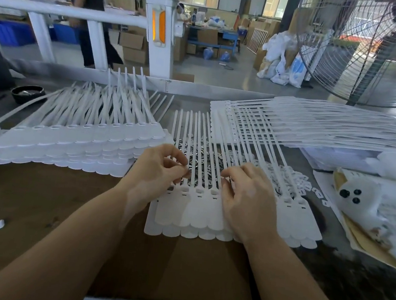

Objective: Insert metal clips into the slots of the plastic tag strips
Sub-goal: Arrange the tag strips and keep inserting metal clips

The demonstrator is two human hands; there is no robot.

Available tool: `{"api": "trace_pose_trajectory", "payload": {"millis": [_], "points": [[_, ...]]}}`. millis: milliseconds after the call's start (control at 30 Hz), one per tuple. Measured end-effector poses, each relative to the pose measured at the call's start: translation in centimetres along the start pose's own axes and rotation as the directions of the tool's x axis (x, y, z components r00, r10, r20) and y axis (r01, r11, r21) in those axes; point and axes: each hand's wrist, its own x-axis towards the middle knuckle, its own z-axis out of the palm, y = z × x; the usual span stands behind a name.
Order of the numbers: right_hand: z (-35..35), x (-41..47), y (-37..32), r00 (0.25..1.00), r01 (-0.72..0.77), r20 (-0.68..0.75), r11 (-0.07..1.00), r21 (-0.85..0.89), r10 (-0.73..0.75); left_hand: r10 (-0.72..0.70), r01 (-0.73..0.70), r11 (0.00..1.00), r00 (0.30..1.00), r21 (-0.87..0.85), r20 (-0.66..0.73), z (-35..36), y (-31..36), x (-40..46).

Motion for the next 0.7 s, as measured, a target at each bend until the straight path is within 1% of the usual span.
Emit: {"api": "trace_pose_trajectory", "payload": {"millis": [133, 200, 267, 400, 533, 600, 700], "points": [[-0.2, 0.1, -0.1, 0.988, 0.154, -0.015, 0.97, 0.186, -0.154, 0.032, -0.036, 0.998, 0.997, 0.058, 0.066, 0.7, 0.6, -0.2], [-0.3, 0.1, -0.2, 0.981, 0.194, -0.016, 0.954, 0.23, -0.196, 0.034, -0.04, 0.998, 0.994, 0.05, 0.108, 1.2, 0.9, -0.3], [-0.3, 0.2, -0.1, 0.977, 0.211, -0.023, 0.942, 0.26, -0.213, 0.026, -0.033, 0.998, 0.992, 0.054, 0.121, 1.6, 1.2, -0.5], [-0.3, 0.3, 0.0, 0.98, 0.191, -0.01, 0.933, 0.305, -0.198, 0.004, -0.01, 0.999, 0.992, 0.046, 0.122, 1.9, 1.4, -0.4], [-0.2, 0.2, -0.2, 0.988, 0.143, 0.019, 0.947, 0.288, -0.155, 0.001, -0.008, 0.999, 0.989, 0.048, 0.147, 1.9, 1.2, -0.3], [-0.2, 0.2, -0.2, 0.994, 0.079, 0.044, 0.956, 0.283, -0.095, 0.023, -0.031, 0.998, 0.988, 0.053, 0.152, 1.9, 1.0, -0.2], [-0.2, 0.2, -0.1, 0.996, -0.002, 0.089, 0.956, 0.293, -0.026, 0.093, -0.108, 0.99, 0.983, 0.087, 0.161, 1.8, 0.9, -0.1]]}}
